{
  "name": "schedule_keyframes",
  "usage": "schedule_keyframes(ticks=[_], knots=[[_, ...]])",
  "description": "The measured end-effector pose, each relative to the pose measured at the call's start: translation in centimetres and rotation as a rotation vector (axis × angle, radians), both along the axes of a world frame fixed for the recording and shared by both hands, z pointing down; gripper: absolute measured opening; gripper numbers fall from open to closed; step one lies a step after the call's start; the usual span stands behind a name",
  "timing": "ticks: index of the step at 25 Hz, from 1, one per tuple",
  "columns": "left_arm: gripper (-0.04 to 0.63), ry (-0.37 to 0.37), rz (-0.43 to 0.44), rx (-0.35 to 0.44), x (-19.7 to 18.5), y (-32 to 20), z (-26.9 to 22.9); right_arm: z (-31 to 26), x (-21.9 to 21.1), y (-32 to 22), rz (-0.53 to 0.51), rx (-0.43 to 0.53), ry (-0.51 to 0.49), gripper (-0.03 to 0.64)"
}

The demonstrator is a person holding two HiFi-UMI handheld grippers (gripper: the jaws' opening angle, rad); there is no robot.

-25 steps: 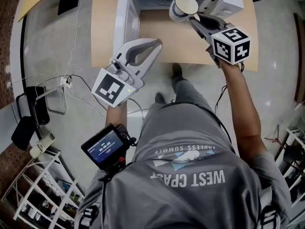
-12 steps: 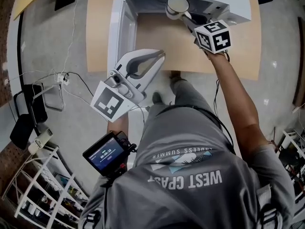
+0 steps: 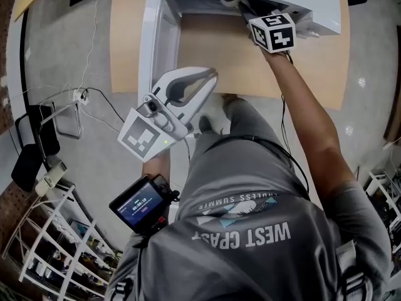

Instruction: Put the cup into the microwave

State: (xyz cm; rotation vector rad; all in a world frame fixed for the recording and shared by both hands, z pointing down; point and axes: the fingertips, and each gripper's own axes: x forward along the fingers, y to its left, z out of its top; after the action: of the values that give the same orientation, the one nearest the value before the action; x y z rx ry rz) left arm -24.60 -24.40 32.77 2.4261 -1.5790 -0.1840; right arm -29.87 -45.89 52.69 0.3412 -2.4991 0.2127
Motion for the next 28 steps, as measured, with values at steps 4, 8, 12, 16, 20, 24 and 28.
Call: schedule_keyframes(ticks=[4,8,12,16,20,24,28], knots=[[0.023,0.039,-0.019,0.018,-0.6,-0.7,-0.6,0.1,-1.0,-1.8,0.029,0.023,-0.022,0.072],[0.023,0.030,-0.026,0.003,-1.3,-1.7,-1.0,-0.5,-2.8,-3.9,0.045,0.063,-0.032,0.074],[0.023,0.020,-0.022,-0.011,-2.2,-2.7,-0.8,-0.5,-4.2,-6.6,0.074,0.124,-0.050,0.074],[0.023,0.033,-0.033,-0.010,-1.9,-1.3,0.3,0.3,-4.5,-6.2,0.084,0.172,-0.057,0.074],[0.023,0.041,-0.044,-0.008,-1.9,-0.1,1.2,1.5,-4.9,-5.5,0.077,0.186,-0.049,0.074],[0.023,0.041,-0.040,0.000,-1.6,0.7,1.3,1.8,-4.9,-5.2,0.081,0.185,-0.047,0.074],[0.023,0.049,-0.037,0.012,-1.5,0.9,0.9,2.0,-4.8,-5.1,0.070,0.182,-0.043,0.108]])
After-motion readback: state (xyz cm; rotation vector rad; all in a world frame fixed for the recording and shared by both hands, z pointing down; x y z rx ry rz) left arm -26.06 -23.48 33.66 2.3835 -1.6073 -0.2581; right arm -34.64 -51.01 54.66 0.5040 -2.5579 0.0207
